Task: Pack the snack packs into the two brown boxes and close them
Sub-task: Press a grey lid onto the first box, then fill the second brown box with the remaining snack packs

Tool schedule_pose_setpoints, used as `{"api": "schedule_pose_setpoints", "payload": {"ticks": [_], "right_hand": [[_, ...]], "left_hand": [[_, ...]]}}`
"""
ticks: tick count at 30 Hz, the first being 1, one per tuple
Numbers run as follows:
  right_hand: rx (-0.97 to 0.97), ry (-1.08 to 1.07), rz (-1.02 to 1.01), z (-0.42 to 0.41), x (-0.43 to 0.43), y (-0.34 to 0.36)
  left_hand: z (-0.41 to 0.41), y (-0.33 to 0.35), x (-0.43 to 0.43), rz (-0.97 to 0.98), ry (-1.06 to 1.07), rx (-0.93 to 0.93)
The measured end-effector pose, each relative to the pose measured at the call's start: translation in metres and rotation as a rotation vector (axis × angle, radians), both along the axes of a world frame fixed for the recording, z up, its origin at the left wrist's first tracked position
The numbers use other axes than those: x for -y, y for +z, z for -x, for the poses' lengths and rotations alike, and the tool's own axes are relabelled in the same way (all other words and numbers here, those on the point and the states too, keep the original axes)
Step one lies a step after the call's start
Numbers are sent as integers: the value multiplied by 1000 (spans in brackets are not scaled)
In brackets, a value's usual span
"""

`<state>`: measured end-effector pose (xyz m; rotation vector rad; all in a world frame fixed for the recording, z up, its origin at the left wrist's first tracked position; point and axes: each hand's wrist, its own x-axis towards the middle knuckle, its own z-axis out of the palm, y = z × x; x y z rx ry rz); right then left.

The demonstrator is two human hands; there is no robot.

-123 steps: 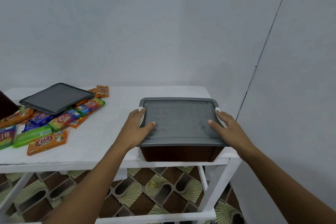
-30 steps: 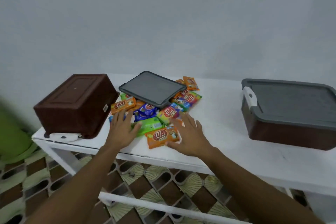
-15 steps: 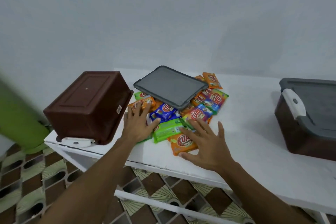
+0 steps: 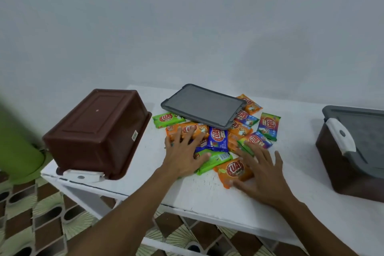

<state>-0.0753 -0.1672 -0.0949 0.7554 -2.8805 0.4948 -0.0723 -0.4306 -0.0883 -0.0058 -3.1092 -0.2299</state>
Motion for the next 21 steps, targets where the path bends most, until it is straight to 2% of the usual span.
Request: {"api": "schedule_pose_setpoints", "payload": {"ticks": [3, 5, 8, 11, 14, 16, 18, 21], "right_hand": [[-81, -35, 93, 2, 25, 10], [-76, -79, 73, 2, 52, 20], [-85, -65, 56, -3, 98, 29], [-84, -21, 120, -17, 152, 31], [-45, 28, 211, -44, 214, 33], [-40, 81, 263, -59, 251, 37], [-23, 96, 236, -72, 284, 37], [34, 21, 209, -79, 314, 41]], "left_hand": [[7, 32, 22, 38, -117, -1], [14, 63, 43, 113, -187, -71], [22, 107, 90, 201, -198, -155], [25, 129, 158, 187, -143, -203], [25, 134, 233, 124, -41, -154], [26, 129, 270, 115, 1, -28], [23, 120, 294, 78, 24, 97], [23, 112, 306, 77, 4, 140]]}}
